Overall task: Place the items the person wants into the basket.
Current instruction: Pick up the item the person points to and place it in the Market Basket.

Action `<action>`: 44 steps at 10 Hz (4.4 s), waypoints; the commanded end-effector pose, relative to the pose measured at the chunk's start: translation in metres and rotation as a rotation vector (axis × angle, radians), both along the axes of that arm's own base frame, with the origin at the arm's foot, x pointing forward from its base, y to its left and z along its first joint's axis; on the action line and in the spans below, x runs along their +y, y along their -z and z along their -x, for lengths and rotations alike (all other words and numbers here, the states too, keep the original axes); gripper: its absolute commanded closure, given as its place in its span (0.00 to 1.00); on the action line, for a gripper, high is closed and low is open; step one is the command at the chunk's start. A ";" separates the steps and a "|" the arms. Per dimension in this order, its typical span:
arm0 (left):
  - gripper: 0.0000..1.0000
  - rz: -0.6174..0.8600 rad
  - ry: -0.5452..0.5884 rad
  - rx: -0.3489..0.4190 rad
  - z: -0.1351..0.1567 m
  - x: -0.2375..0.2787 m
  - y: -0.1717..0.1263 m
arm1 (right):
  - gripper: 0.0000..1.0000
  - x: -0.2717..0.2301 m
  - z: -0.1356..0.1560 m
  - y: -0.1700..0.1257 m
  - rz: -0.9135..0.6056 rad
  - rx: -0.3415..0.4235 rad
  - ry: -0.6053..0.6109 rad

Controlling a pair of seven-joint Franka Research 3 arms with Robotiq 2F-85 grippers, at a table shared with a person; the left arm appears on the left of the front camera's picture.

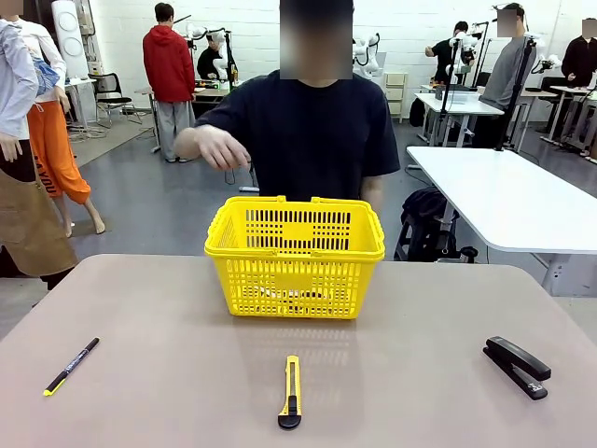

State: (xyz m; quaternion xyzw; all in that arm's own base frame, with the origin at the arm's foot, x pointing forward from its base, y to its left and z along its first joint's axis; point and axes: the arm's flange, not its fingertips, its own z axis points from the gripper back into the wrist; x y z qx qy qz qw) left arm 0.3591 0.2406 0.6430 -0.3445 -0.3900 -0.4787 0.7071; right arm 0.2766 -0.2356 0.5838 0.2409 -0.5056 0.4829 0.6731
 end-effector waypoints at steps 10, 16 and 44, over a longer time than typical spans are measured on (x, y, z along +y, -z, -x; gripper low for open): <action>0.00 0.007 0.003 -0.009 0.002 0.000 -0.002 | 0.00 0.001 -0.001 -0.004 0.001 -0.020 -0.010; 0.00 0.007 0.003 -0.009 0.002 0.000 -0.002 | 0.00 0.001 -0.001 -0.004 0.001 -0.020 -0.010; 0.00 -0.803 -0.252 0.259 0.023 -0.369 0.118 | 0.00 0.001 -0.001 -0.004 0.001 -0.020 -0.010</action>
